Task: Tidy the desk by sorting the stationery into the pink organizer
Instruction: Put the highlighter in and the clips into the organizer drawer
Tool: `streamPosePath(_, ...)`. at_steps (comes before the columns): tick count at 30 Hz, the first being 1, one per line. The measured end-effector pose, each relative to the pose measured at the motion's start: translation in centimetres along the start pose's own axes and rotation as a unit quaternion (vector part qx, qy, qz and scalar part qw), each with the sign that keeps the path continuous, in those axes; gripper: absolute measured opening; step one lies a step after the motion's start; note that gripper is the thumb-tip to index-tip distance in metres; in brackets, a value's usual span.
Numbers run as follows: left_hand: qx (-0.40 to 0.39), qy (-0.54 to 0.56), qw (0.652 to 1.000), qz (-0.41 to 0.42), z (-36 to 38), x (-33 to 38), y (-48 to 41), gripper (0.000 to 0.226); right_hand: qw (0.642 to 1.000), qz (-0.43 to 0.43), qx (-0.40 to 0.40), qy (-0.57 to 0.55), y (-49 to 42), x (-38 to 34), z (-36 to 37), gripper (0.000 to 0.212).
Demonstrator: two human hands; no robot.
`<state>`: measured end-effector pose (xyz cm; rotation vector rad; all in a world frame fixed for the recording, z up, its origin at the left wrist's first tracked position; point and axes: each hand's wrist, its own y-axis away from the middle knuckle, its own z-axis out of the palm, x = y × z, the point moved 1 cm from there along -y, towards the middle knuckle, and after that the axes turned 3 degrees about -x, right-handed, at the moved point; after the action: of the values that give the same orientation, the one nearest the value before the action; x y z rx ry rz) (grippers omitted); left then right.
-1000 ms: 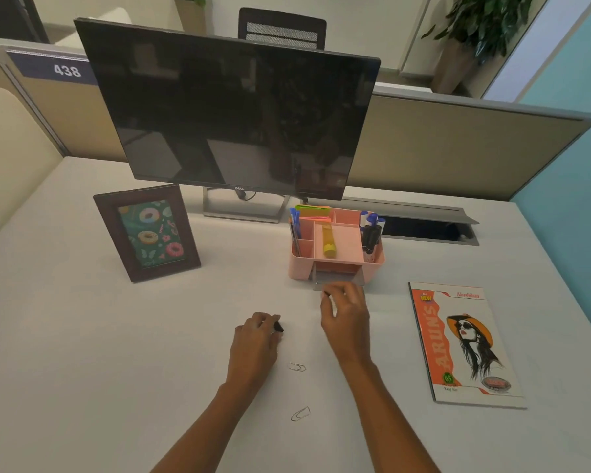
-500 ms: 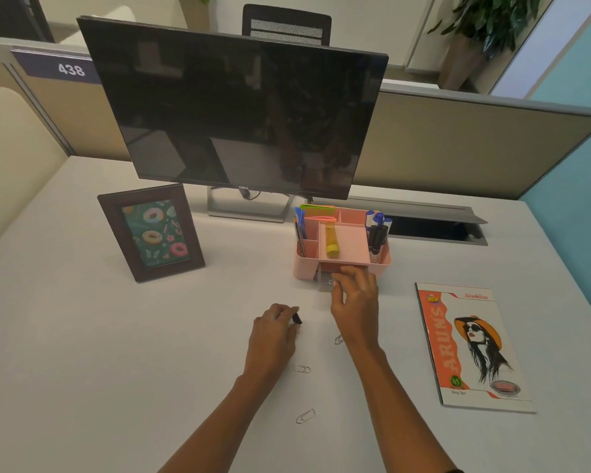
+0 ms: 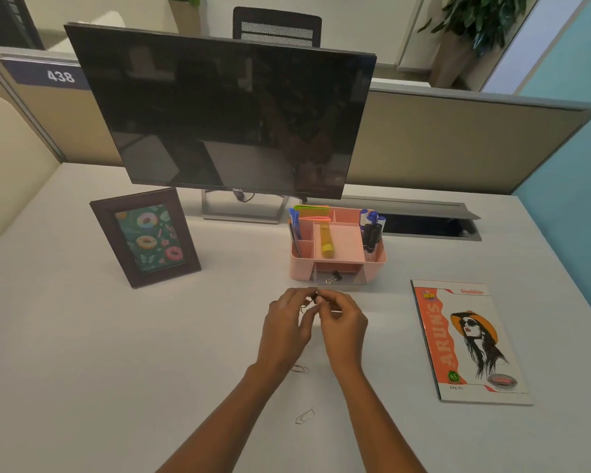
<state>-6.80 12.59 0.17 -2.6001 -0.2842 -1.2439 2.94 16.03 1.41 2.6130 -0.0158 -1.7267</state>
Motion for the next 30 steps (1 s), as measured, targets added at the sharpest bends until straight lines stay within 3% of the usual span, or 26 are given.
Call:
streamPosePath(11,0.014,-0.065,0.997,-0.023,0.1,0.5,-2.5,0.038,0.989,0.088,0.102,-0.057,-4.5,-0.7,-1.4,0.018)
streamPosePath(19,0.027,-0.147,0.988,-0.024,0.4,0.8,-3.9,0.045,0.989,0.049,0.13,-0.043,-3.8,0.3,-2.0,0.015)
streamPosePath(22,0.037,-0.173,0.984,-0.002,0.5,1.0,-4.6,0.051,0.991,0.03,0.132,-0.015,-3.5,0.9,-2.4,0.014)
streamPosePath(30,0.023,-0.235,0.972,0.002,1.2,1.1,-6.3,0.063,0.994,0.078,0.074,0.034,-3.5,2.7,-1.2,0.014)
